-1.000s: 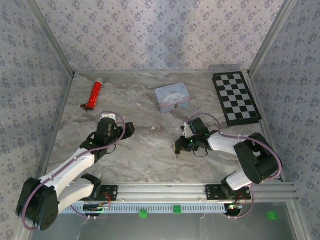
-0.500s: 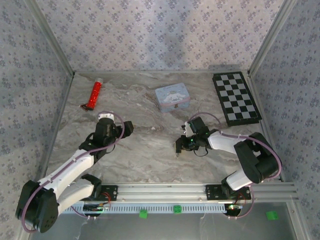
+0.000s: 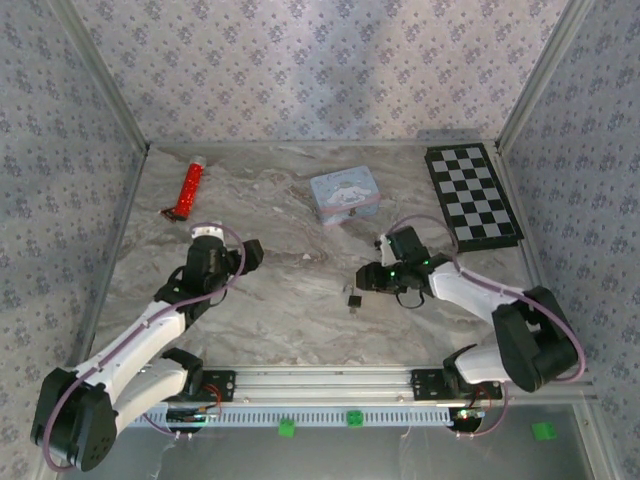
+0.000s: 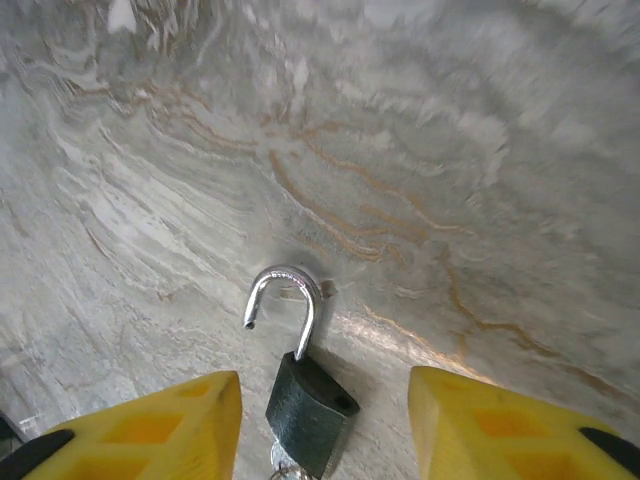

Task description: Unlock the padlock with the key

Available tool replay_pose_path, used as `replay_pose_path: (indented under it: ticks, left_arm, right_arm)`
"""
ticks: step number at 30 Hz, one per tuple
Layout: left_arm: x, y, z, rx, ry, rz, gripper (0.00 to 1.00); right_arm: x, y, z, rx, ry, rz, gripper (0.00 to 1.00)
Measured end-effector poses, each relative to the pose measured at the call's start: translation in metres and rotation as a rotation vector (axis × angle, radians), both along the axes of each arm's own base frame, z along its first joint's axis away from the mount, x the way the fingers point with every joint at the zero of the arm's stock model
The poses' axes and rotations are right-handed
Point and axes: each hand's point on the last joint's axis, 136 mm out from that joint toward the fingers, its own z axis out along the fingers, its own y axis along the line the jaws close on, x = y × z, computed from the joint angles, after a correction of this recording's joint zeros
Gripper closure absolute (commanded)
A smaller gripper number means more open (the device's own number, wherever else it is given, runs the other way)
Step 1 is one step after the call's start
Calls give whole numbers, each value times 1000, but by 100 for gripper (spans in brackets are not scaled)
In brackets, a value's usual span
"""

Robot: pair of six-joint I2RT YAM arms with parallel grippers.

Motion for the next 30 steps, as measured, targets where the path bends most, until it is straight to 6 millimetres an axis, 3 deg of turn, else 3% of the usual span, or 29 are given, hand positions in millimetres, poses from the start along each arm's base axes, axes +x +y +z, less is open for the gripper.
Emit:
replay_pose_path:
  ticks: [1,5,9,15,18,22,27,30]
  left_arm:
    - [1,3,1,11,-4,11,0]
    - [5,14,12,38,-35,67,0]
    - [12,27,31,65,-90,148,0]
    - [22,57,51,195,-164,289,0]
    - [30,74,49,350,-171,355,0]
    - [44,95,32,580,-125,405,0]
    - [57,113,18,694,-97,422,0]
    - [64,123,8,717,-79,431,0]
  right_arm:
    - [6,-4,11,-3,-32,-11,1]
    - [32,-23,64,-26,-218,-44,1]
    - [55,-56,111,-102,-416,-145,1]
    - [76,-117,138,-253,-565,-362,1]
    - [84,-143,137,-322,-622,-435,1]
    - [86,-171,107,-414,-657,-492,1]
    - [73,-187,64,-511,-656,-481,1]
    - [76,-191,64,-543,-679,-479,1]
